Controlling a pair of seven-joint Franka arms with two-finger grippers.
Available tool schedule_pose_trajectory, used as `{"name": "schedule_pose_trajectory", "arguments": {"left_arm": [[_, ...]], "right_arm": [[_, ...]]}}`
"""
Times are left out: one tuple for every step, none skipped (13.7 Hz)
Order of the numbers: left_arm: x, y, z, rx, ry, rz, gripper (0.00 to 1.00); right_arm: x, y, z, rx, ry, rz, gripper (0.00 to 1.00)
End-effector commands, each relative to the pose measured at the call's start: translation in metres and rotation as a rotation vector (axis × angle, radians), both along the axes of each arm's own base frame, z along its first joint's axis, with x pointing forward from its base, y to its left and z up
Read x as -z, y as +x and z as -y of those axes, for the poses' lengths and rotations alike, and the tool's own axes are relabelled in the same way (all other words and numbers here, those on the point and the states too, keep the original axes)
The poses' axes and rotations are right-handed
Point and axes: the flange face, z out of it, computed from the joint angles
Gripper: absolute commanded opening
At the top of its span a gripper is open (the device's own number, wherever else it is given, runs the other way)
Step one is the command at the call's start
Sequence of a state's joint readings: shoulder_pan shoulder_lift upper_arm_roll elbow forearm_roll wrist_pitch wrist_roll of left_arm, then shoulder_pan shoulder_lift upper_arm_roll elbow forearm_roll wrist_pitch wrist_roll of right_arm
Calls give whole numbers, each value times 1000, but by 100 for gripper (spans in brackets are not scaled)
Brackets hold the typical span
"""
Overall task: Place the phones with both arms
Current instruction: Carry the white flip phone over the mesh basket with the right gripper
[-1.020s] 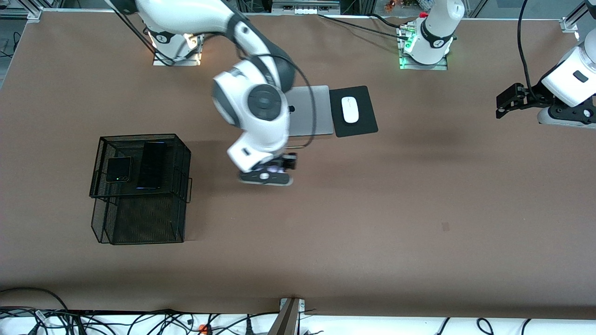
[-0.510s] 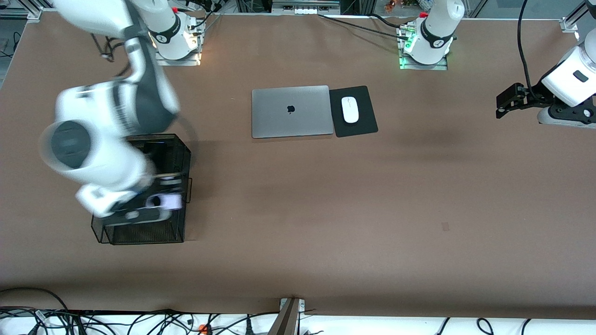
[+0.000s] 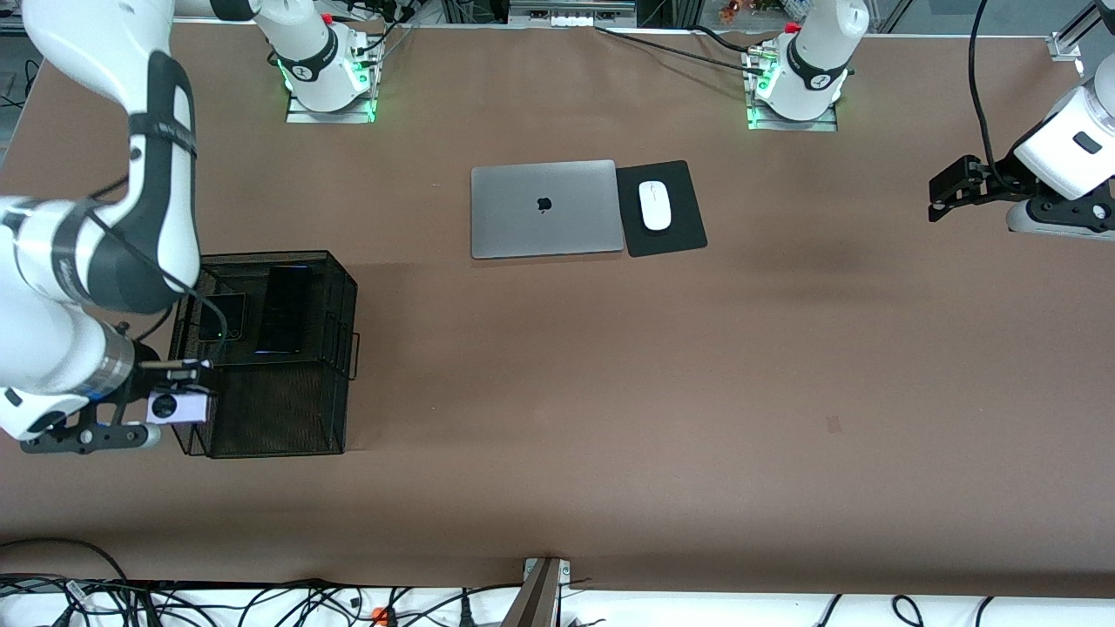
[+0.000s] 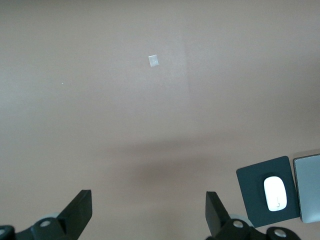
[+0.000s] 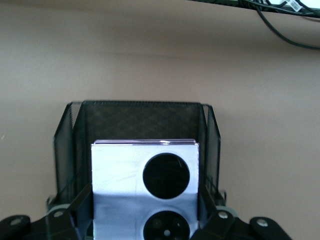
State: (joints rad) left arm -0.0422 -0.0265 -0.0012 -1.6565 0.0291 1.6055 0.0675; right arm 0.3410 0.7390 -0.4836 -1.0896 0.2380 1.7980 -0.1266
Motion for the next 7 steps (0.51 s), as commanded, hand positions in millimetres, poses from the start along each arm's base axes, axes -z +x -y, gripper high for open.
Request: {"name": "schedule_pose_trajectory", "arguments": {"left_arm": [[-6,-2,-1,14,-5,-2,100],[-6,-2,-1,16,-5,-2,100],[-6,-2,-1,16,-5,-2,100],[-6,-2,-1,17,-5,-2,100],[-6,-2,-2,16,-5,-2,100],[-6,-2,-2,11,-5,-2,100],[-6,-2,-2,11,-5,-2,100]], "right_arm": [[50,20,7,9,32,50,0],[63,24,7,10,23,61,0],[79,27,7,9,17,64,0],[98,29,8,18,27,63,0],[114,29,9,34,49,57,0],[129,27,10,42,51,41,0],[136,25,12,49,50,36,0]]}}
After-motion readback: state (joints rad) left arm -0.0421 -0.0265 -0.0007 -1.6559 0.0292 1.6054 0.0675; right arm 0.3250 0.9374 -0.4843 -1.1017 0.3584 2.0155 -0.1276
